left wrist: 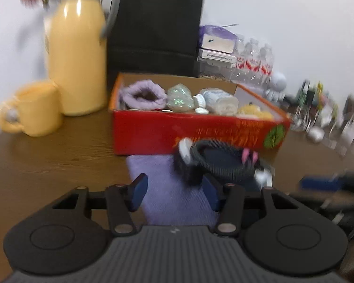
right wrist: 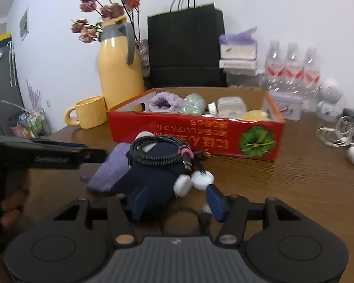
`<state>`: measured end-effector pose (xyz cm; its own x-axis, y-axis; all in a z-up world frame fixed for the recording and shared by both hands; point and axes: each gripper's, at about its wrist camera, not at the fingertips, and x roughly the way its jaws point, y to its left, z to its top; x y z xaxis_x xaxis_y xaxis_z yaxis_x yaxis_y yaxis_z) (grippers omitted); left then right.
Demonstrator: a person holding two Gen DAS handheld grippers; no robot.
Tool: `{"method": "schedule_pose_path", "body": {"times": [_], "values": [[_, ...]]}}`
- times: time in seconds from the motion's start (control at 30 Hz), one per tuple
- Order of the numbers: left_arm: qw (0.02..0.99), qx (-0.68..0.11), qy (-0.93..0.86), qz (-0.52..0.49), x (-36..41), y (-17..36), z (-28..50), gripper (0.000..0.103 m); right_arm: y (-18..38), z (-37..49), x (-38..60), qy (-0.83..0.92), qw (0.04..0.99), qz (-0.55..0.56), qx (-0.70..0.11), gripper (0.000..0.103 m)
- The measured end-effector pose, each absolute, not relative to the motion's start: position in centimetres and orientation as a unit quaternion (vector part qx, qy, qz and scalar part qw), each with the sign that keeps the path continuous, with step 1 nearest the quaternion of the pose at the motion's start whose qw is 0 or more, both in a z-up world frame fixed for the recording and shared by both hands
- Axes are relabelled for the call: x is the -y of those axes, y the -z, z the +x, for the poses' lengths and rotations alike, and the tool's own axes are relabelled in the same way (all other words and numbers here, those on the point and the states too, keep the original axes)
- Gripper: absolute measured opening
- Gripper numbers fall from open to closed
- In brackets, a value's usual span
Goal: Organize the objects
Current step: 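Grasp the black charger cable with the left tool while the right tool grasps the white round tin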
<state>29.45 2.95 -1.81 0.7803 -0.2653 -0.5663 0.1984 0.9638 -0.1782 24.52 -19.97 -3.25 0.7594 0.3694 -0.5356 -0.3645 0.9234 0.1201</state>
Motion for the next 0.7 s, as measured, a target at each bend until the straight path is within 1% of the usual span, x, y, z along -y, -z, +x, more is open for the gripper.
{"method": "schedule_pose_path", "body": {"times": [0.03,0.07,0.1,0.13,0.17,0.2,0.23,0.27,0.3,0.33,0.4,0.43,0.5,0.57,0.6,0.63,0.7], "values": [[0.936,-0.318,0.132,-0.074,-3.3,2.2,30.8,0.052,3.7,25.6,19.6,-0.195,0.936,0.008,-0.293,0.040],[0.931,-0.326,0.135,-0.089,-3.6,2.7,31.9,0.048,4.1,26.4,19.4,-0.192,0.934,0.012,-0.300,0.036],[0.927,-0.335,0.135,-0.100,-3.8,3.2,32.8,0.046,4.6,27.0,19.3,-0.188,0.933,0.019,-0.307,0.028],[0.922,-0.347,0.138,-0.106,-3.9,3.7,33.7,0.044,4.9,27.4,19.4,-0.186,0.932,0.031,-0.309,0.025],[0.917,-0.350,0.147,-0.121,-4.1,4.1,34.3,0.034,5.1,27.7,19.7,-0.187,0.931,0.047,-0.310,0.022],[0.912,-0.355,0.156,-0.135,-4.2,4.3,34.8,0.028,5.2,27.8,19.9,-0.188,0.929,0.060,-0.311,0.016],[0.906,-0.358,0.170,-0.148,-4.3,4.4,35.0,0.022,5.3,28.0,20.2,-0.188,0.928,0.067,-0.314,0.015],[0.905,-0.357,0.173,-0.155,-4.4,4.5,35.0,0.021,5.5,28.2,20.4,-0.182,0.928,0.068,-0.318,0.015],[0.906,-0.355,0.173,-0.152,-4.5,4.5,34.9,0.021,5.8,28.5,20.4,-0.173,0.928,0.065,-0.324,0.012],[0.910,-0.350,0.171,-0.141,-4.3,4.4,34.6,0.020,6.2,28.7,20.5,-0.166,0.927,0.062,-0.331,0.008],[0.921,-0.342,0.153,-0.103,-3.7,3.6,33.4,0.019,6.2,28.7,20.7,-0.162,0.928,0.069,-0.328,0.008],[0.930,-0.337,0.134,-0.064,-3.1,3.1,32.4,0.018,6.2,28.5,20.9,-0.164,0.929,0.076,-0.324,0.008],[0.944,-0.312,0.106,-0.023,-2.3,2.0,30.2,0.016,6.0,28.2,20.9,-0.163,0.932,0.073,-0.316,0.008],[0.945,-0.307,0.102,-0.041,-2.5,1.7,27.8,0.016,6.0,27.8,20.9,-0.157,0.935,0.063,-0.313,0.008],[0.941,-0.316,0.106,-0.061,-2.7,1.8,26.6,0.015,6.0,27.6,20.9,-0.157,0.935,0.059,-0.313,0.013],[0.938,-0.321,0.108,-0.073,-2.9,1.9,25.8,0.016,6.1,27.4,20.9,-0.155,0.936,0.058,-0.312,0.014],[0.936,-0.325,0.105,-0.088,-3.1,2.1,23.9,0.015,6.0,27.0,20.9,-0.149,0.939,0.051,-0.305,0.014]]}}
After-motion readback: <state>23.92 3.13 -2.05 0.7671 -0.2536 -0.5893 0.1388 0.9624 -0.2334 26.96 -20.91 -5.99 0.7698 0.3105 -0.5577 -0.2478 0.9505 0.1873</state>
